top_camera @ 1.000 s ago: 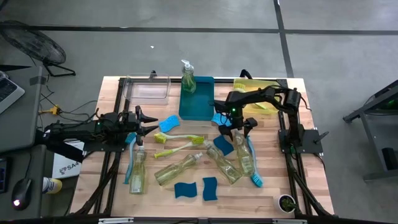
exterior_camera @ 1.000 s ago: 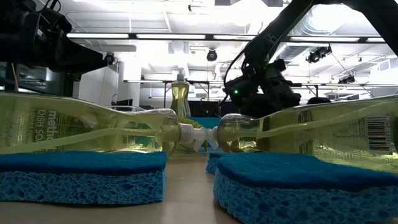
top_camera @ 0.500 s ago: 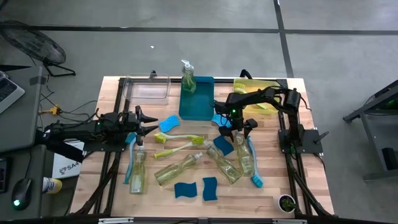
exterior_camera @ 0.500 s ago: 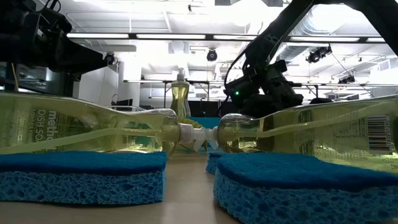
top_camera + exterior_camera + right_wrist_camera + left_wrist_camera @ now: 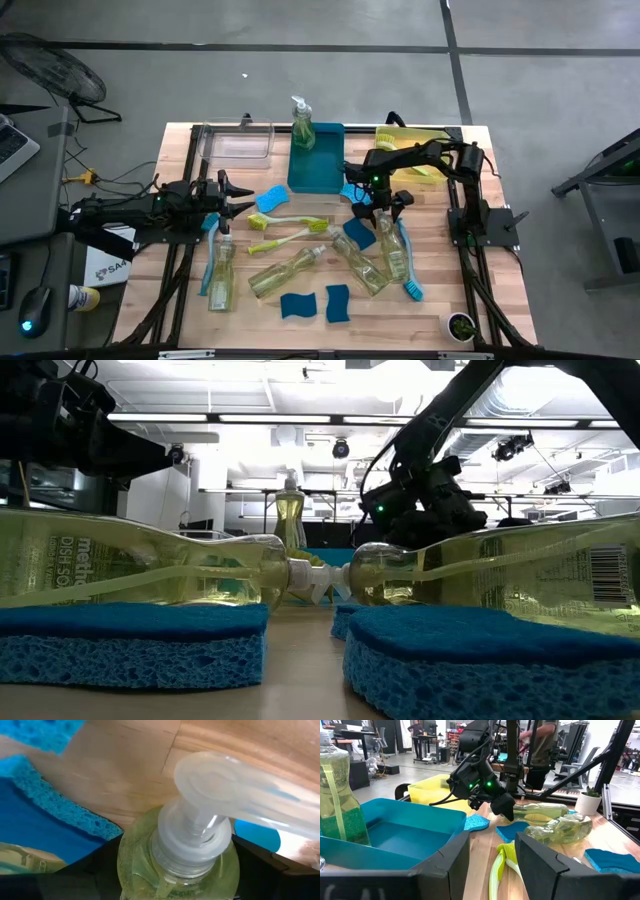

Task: Pick & Place Kitchen Sink Supplies
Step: Put the yellow soap dispenser into the blue bin

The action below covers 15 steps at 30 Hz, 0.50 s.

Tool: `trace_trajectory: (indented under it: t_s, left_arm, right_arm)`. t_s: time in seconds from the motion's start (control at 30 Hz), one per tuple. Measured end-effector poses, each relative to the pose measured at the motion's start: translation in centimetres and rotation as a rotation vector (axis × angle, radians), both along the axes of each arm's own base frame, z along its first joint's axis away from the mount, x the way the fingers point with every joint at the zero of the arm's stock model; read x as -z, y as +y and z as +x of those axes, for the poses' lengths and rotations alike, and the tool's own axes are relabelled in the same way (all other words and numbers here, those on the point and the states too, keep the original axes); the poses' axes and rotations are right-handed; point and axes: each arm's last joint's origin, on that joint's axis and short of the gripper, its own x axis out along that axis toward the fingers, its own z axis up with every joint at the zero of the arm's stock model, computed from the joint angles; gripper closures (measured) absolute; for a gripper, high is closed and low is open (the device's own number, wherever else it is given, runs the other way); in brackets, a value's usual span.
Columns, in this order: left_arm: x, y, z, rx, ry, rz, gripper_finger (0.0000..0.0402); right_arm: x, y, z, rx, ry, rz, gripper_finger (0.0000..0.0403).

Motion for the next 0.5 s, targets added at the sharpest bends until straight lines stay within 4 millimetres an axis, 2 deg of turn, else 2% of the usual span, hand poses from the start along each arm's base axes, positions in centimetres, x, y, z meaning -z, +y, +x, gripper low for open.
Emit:
trace_trajectory:
  t_s: [0.5]
  left_arm:
    - [0.0,0.0,0.0,0.0,0.0,0.0,0.0247]
  right_arm:
    - [-1.3,0.2,0.0,-0.031,-0.056,-0.022,0.0122]
